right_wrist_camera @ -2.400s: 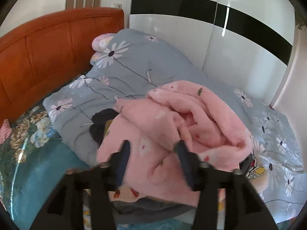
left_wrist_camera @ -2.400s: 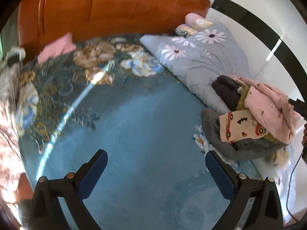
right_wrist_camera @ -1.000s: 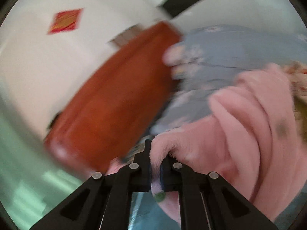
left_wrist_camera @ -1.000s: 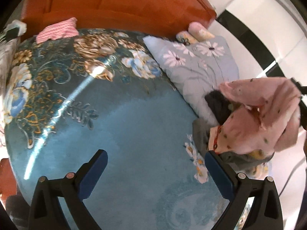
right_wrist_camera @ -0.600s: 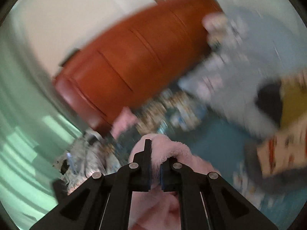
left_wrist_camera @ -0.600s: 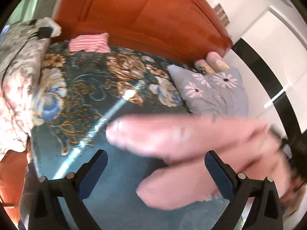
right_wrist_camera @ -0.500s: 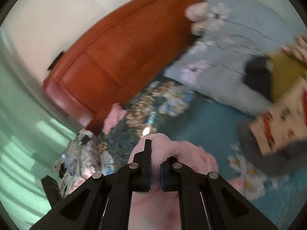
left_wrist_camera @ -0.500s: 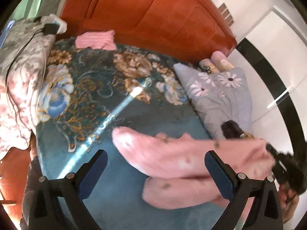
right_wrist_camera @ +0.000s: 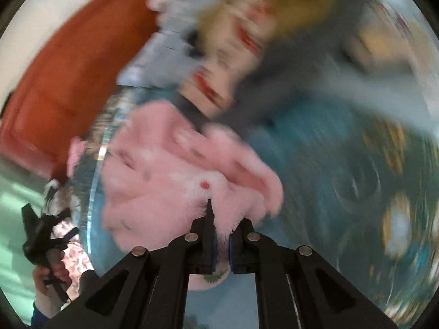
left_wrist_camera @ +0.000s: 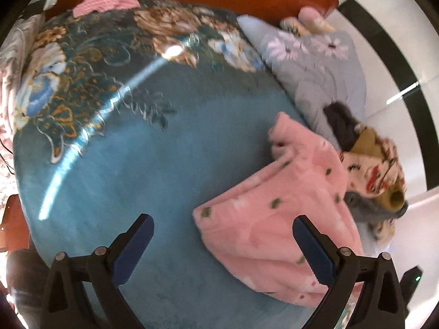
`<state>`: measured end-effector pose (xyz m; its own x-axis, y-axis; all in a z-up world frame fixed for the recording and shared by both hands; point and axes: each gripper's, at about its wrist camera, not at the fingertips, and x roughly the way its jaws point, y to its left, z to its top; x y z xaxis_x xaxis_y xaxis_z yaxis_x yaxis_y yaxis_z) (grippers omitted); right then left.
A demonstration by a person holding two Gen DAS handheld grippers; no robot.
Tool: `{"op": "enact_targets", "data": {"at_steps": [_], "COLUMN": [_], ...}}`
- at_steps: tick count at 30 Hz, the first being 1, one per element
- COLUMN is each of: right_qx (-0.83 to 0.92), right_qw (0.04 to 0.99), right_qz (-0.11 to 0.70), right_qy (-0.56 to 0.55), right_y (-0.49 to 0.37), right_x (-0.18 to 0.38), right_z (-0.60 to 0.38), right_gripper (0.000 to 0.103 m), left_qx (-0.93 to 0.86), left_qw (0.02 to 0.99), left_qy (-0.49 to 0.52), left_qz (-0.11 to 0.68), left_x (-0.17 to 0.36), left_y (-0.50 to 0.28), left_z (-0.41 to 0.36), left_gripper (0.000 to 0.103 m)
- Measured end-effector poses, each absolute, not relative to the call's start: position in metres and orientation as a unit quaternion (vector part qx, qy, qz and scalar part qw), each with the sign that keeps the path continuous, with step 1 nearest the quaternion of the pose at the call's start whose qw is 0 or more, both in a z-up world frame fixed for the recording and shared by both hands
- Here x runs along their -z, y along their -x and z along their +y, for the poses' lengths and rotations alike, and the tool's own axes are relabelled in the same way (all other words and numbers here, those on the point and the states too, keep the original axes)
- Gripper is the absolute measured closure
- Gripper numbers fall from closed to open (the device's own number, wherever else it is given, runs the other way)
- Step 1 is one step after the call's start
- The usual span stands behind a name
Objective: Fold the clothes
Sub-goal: 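Pull the pink garment off the pile and drop it onto the blanket, then grasp the pink garment edge with the left gripper while the right gripper grasps another edge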
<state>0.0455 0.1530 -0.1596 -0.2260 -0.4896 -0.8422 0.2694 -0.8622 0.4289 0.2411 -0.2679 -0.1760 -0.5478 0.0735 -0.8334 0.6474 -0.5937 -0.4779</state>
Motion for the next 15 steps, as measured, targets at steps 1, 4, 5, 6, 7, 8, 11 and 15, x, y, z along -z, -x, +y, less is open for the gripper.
{"op": "enact_targets", "data": {"at_steps": [1,4,5,6,7,8,11,15], "right_qx": [0.771,0.769,0.776,0.785,0.794,0.802,0.824,0.829], "right_qw": [0.239,0.216,0.206,0.198,0.197,0.2,0.211,0.248], "right_qz": [-0.101,-0.078,-0.064,-0.054,-0.051,-0.049,-0.027,-0.019], "right_qy": [-0.581,-0.597,-0.592,-0.584,-0.573,-0.561,-0.525,-0.501], "right_y": [-0.05,-0.05,-0.047,-0.044,-0.041,-0.038,-0.031,-0.022], "right_x": [0.168,0.173,0.168,0.161,0.15,0.139,0.117,0.113], "right_z": [0.16,0.169,0.171,0.173,0.174,0.174,0.16,0.124], "right_gripper": [0.096,0.083,0.078,0.073,0.072,0.071,0.062,0.062], "left_qx": [0.773,0.763,0.762,0.761,0.759,0.757,0.748,0.738], "left_qw": [0.183,0.176,0.175,0.174,0.174,0.173,0.166,0.172], "left_qy": [-0.445,-0.457,-0.46,-0.462,-0.463,-0.461,-0.452,-0.464], "left_qz": [0.413,0.422,0.422,0.421,0.423,0.43,0.456,0.458], "left_x": [0.18,0.19,0.192,0.194,0.196,0.199,0.213,0.228], "left_y": [-0.24,-0.236,-0.236,-0.236,-0.236,-0.235,-0.233,-0.23], "left_z": [-0.266,-0.263,-0.262,-0.262,-0.262,-0.262,-0.267,-0.277], "left_gripper": [0.001,0.001,0.001,0.001,0.001,0.001,0.001,0.015]}}
